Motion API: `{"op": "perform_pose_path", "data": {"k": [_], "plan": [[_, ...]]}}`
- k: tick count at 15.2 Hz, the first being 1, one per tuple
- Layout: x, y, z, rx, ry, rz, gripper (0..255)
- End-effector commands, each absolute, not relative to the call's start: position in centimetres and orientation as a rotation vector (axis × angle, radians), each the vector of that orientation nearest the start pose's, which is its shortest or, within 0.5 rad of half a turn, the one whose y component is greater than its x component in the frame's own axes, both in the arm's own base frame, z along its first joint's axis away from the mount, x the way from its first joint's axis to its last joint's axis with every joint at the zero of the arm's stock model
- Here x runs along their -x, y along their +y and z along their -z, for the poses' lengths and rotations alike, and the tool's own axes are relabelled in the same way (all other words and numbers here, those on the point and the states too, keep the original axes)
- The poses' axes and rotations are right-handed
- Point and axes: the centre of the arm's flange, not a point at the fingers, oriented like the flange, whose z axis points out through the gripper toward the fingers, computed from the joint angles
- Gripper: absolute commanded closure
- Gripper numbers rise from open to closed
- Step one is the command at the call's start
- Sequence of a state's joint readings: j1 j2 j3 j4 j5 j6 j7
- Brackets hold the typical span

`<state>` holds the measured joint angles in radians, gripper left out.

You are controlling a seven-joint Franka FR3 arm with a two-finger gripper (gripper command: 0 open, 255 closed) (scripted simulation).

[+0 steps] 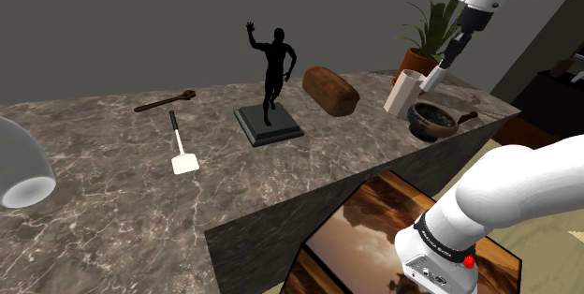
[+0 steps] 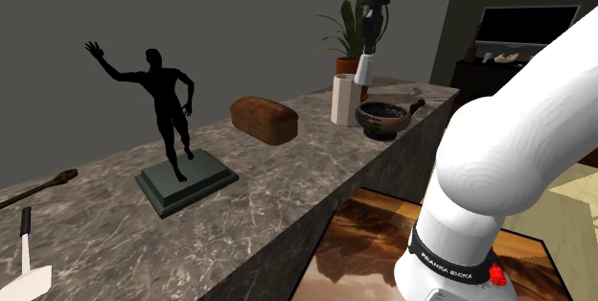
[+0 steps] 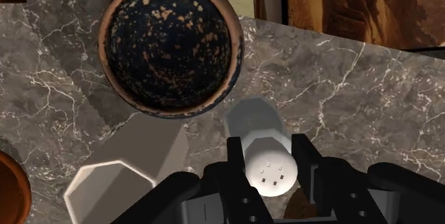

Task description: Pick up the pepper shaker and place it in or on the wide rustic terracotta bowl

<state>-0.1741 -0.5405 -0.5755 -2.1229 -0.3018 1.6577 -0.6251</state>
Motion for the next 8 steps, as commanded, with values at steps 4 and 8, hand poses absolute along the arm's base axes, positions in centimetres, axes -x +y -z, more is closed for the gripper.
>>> {"op": "perform_pose_path", "data": {"k": [4, 8], "plan": [[-21.9, -39.2, -59.1, 3.158, 0.047, -0.011, 255], [-19.4, -43.0, -59.8, 3.158, 0.047, -0.011, 255]]}}
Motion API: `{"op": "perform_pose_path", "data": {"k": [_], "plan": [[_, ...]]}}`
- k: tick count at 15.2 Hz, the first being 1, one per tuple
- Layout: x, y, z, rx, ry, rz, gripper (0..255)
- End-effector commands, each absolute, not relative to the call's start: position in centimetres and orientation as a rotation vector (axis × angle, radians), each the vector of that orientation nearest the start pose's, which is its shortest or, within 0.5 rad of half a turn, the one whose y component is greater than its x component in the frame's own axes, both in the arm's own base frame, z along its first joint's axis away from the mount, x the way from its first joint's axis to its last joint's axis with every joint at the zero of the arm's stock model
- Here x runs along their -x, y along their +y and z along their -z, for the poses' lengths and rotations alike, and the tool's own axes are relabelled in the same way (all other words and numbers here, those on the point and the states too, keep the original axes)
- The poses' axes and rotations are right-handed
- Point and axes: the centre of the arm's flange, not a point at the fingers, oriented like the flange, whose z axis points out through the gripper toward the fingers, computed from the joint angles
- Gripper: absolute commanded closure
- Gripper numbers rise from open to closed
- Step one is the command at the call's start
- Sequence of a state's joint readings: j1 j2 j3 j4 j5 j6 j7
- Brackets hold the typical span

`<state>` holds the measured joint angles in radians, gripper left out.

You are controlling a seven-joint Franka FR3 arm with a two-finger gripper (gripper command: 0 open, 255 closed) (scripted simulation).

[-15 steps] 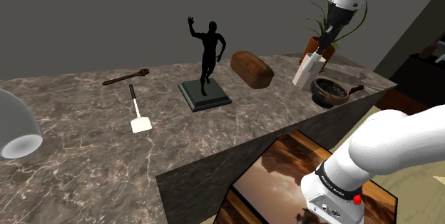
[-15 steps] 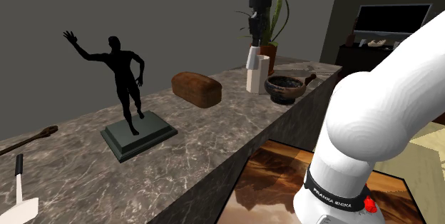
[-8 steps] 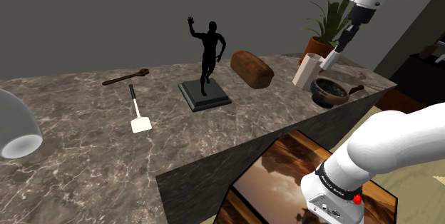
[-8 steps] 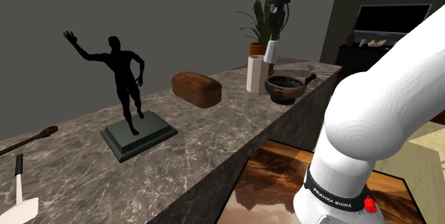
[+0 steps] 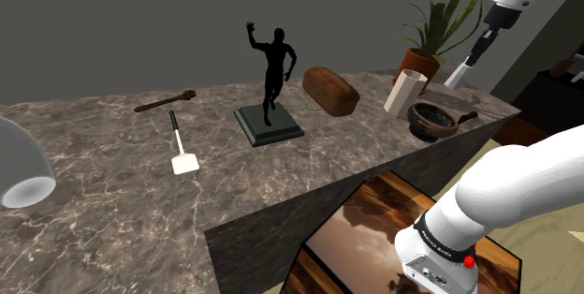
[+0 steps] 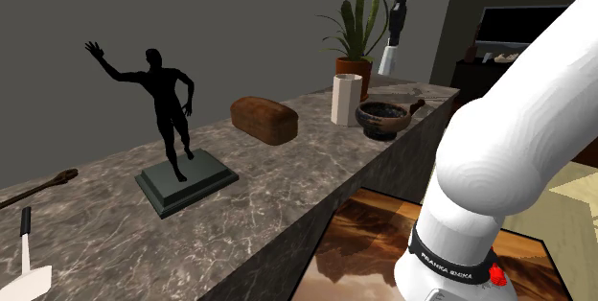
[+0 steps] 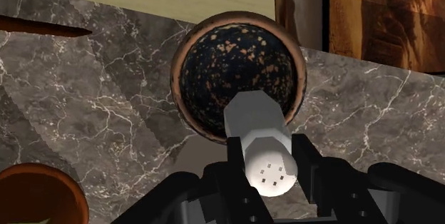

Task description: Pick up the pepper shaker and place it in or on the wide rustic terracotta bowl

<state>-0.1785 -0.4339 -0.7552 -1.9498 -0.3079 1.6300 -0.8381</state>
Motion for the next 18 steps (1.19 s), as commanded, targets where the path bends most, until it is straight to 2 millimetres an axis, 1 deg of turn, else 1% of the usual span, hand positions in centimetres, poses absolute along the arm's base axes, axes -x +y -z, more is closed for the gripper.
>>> {"op": "perform_pose_path", "data": {"k": [1, 18], "plan": [[-19.4, -43.0, -59.3, 3.158, 0.047, -0.011, 255], [-19.4, -43.0, -50.3, 3.158, 0.047, -0.011, 255]]}}
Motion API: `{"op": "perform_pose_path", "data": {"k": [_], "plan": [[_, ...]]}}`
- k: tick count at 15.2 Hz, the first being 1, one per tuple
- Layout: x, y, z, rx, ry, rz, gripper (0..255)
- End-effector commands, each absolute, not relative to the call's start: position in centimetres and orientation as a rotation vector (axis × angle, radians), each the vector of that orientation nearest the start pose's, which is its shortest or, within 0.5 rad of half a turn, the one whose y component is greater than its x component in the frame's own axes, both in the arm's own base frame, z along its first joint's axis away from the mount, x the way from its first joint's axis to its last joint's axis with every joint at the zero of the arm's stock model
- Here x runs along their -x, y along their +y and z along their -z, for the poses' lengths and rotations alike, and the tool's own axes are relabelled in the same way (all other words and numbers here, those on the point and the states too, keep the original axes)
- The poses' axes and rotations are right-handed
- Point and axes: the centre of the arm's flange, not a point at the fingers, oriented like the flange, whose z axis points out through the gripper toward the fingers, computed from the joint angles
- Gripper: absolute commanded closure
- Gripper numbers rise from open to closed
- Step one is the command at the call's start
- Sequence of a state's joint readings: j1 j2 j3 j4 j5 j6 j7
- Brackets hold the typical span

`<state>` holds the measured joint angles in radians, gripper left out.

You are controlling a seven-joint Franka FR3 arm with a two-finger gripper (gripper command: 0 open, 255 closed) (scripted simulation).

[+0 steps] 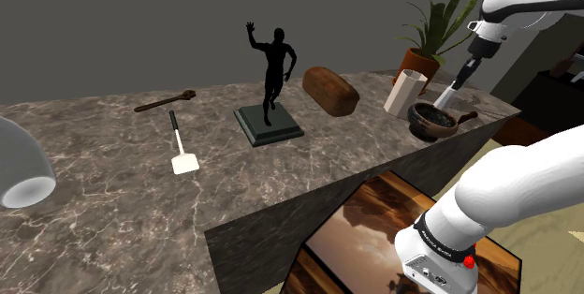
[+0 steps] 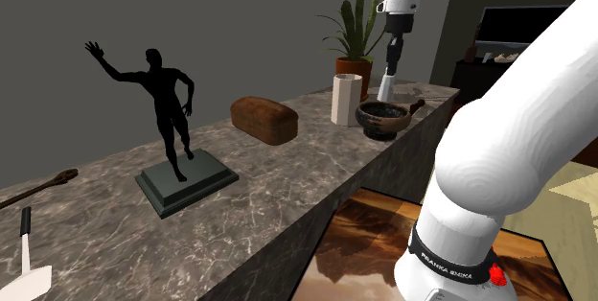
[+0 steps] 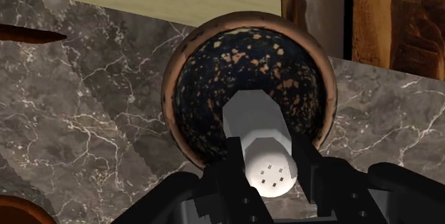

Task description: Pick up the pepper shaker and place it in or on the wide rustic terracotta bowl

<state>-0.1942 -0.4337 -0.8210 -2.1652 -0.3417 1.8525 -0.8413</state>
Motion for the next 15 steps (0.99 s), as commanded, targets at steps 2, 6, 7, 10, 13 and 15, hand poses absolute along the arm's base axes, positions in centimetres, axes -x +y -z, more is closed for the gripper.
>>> {"op": "perform_pose_path", "data": {"k": [2, 6, 7, 10, 13, 15], "plan": [[-19.4, -43.0, -49.3, 3.158, 0.047, -0.011, 255], [-19.4, -43.0, -47.8, 3.158, 0.047, -0.011, 255], [-19.4, -43.0, -47.8, 3.158, 0.047, -0.011, 255], [-19.4, -43.0, -47.8, 3.158, 0.047, -0.011, 255], [-19.4, -43.0, -47.8, 3.158, 0.047, -0.011, 0], [-19.4, -43.0, -47.8, 3.158, 0.047, -0.011, 0]]}}
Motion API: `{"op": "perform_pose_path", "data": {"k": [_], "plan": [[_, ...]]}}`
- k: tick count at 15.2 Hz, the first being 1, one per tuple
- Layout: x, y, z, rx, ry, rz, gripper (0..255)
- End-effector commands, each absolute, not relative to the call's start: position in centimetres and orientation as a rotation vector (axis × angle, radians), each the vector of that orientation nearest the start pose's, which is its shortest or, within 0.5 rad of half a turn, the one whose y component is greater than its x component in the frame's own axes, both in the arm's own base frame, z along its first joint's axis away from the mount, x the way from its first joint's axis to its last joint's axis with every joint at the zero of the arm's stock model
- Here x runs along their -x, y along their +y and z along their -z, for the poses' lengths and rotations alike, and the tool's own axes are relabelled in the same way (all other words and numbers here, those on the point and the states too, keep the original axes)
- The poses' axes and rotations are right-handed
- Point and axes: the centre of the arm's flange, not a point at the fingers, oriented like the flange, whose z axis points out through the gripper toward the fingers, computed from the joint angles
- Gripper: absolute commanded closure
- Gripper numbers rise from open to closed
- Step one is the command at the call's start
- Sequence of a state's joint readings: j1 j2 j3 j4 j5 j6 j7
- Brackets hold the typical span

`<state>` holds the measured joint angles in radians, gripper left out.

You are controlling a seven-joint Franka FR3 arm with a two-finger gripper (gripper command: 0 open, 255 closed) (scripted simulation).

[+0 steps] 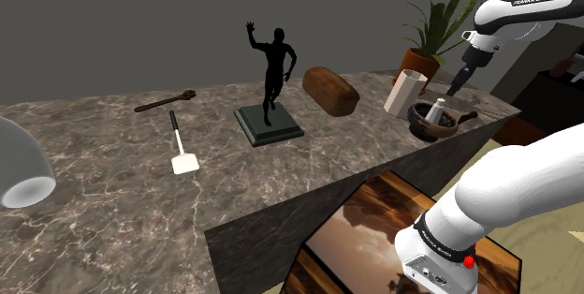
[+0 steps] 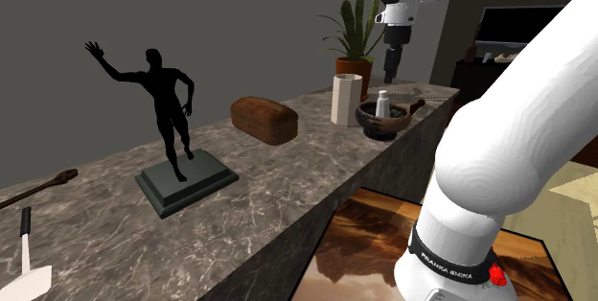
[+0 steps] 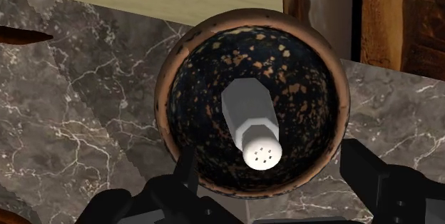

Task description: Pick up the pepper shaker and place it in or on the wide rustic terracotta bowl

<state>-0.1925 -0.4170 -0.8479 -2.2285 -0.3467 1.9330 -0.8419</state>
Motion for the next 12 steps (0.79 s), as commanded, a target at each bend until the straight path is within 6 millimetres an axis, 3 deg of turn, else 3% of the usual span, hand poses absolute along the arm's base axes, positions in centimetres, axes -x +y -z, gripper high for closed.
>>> {"op": "perform_pose_path", "data": {"k": [1, 3, 7, 12], "plan": [[-19.4, -43.0, -47.8, 3.158, 0.047, -0.011, 0], [-19.4, -43.0, -47.8, 3.158, 0.047, -0.011, 0], [-19.5, -42.9, -52.8, 3.158, 0.047, -0.011, 0], [-19.5, -42.9, -52.8, 3.158, 0.047, -0.011, 0]]}}
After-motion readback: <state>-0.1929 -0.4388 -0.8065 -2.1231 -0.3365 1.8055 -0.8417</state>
